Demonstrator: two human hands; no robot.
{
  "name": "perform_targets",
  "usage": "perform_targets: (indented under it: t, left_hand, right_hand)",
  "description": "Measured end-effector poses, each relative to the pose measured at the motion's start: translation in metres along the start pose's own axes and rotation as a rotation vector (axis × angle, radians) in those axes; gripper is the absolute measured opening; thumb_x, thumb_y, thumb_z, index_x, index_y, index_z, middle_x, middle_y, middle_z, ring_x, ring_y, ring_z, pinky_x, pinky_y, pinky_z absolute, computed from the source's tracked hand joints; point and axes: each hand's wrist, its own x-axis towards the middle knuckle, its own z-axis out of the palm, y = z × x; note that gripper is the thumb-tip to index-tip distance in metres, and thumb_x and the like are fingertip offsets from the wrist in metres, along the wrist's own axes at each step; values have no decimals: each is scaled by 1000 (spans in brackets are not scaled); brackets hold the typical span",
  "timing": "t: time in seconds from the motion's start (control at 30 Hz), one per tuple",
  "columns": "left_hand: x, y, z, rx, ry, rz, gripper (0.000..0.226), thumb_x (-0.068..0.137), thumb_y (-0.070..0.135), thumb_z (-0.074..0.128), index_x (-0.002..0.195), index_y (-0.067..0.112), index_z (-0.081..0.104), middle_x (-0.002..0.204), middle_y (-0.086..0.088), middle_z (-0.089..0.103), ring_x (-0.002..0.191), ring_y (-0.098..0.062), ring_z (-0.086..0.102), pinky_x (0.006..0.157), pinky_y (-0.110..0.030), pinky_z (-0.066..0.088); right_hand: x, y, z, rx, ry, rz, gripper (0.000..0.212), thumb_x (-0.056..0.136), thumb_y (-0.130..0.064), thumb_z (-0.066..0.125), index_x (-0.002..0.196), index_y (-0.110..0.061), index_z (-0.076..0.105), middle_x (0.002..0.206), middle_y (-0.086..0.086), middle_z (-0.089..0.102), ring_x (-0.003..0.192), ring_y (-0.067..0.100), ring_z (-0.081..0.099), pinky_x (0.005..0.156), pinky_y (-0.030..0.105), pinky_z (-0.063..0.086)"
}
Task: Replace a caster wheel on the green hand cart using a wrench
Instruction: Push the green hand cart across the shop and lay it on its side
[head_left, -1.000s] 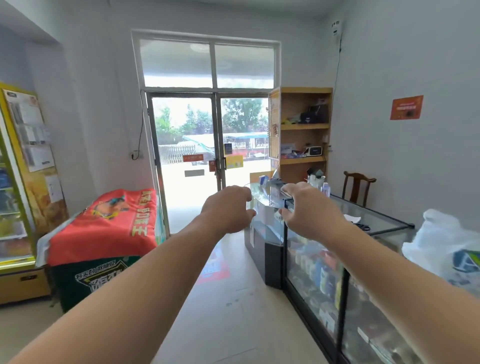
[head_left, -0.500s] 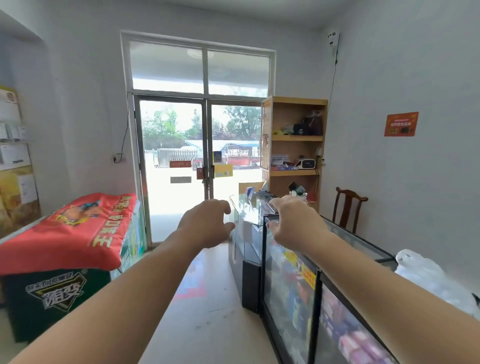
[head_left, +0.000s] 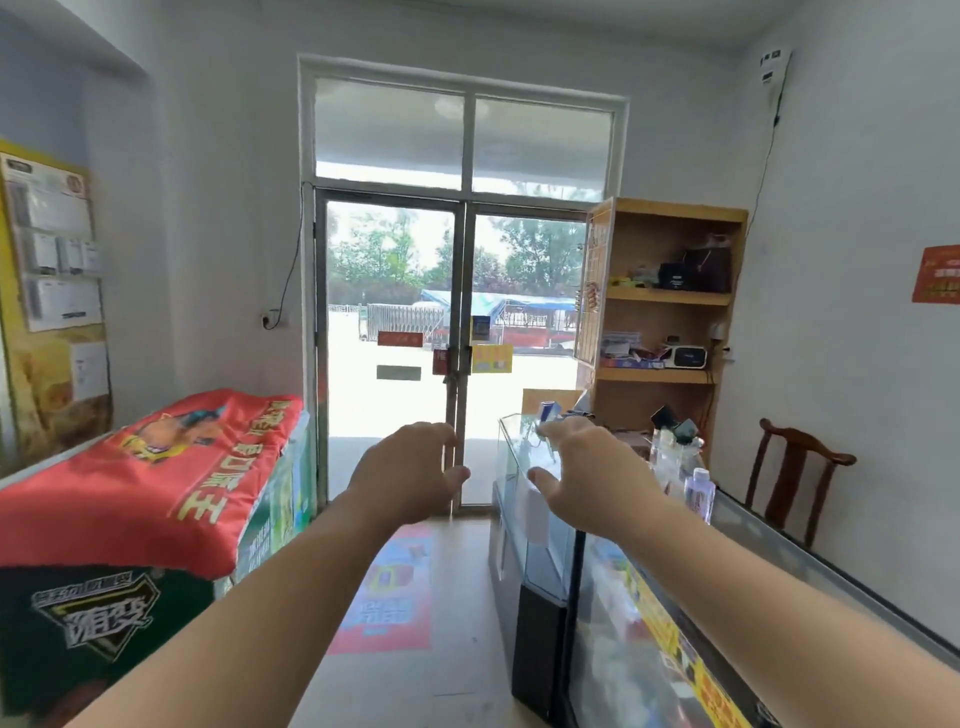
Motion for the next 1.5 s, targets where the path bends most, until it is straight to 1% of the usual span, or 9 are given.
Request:
perform_targets:
  t: [0.2,0.4,0.67,0.73,0.87,1.03,1.17,1.37,1.5]
  left_hand:
    - [93,-40,40,-2,-8,-40,46,98,47,65,138,25,59,143,3,60,128,-19,58,103,-37,48]
    - [168,-95,54,77,52,-95,44,98,43,67,136,22,61,140,-1,63,129,-23,59,105,-39,49]
    - [248,-198,69,219,131,-349,43,97,37,67,137,22,61,139,2,63,125,-20,60,100,-34,49]
    - [255,-227,69,266,157,-424,42,97,37,66,136,23,62,139,2,64,124,-20,62,100,-35,51]
    - [249,-286,62,363,160,-595,41,96,43,67,133,26,63,135,6,65,119,-17,64,88,-29,47]
    - [233,-369,49,422,200,-799,40,96,49,66,131,29,63,134,8,65,117,-18,64,93,-38,55]
    - [231,-442,41,433,224,-912,41,96,48,65,132,30,62,136,8,64,117,-17,63,92,-37,54]
    - [240,-526,35,426,221,-1024,43,98,45,64,137,27,61,143,5,61,127,-19,60,100,-40,53]
    - [224,-571,22,471,213,-1115,38,98,44,66,132,27,63,133,4,65,117,-19,63,84,-35,52]
  right_hand:
    - [105,21,66,82,-48,-54,55,98,-44,57,149,-27,46,150,1,48,137,24,46,111,40,40]
    - [215,18,129,136,-52,-145,54,98,-43,57,148,-26,46,149,2,48,133,24,50,108,39,44]
    - [386,-17,217,257,-43,-416,57,95,-43,60,147,-25,46,147,0,48,129,25,53,104,39,48]
    - [423,-43,240,294,-47,-502,57,95,-42,61,147,-25,46,146,1,51,128,26,55,103,39,49]
    - [468,-111,288,361,-133,-688,58,94,-43,62,147,-24,47,145,2,53,128,26,55,104,43,51]
    - [511,-204,337,442,-166,-852,59,92,-44,62,147,-27,48,144,2,52,126,28,56,100,45,52]
    - [544,-279,371,483,-187,-939,56,91,-44,61,143,-26,51,141,2,53,124,29,57,96,45,54]
    - [592,-372,416,533,-232,-1037,56,92,-45,60,143,-25,51,145,3,52,128,29,55,101,44,51]
    - [607,-435,444,585,-285,-1119,45,91,-40,61,134,-26,57,139,2,56,123,29,57,97,44,51]
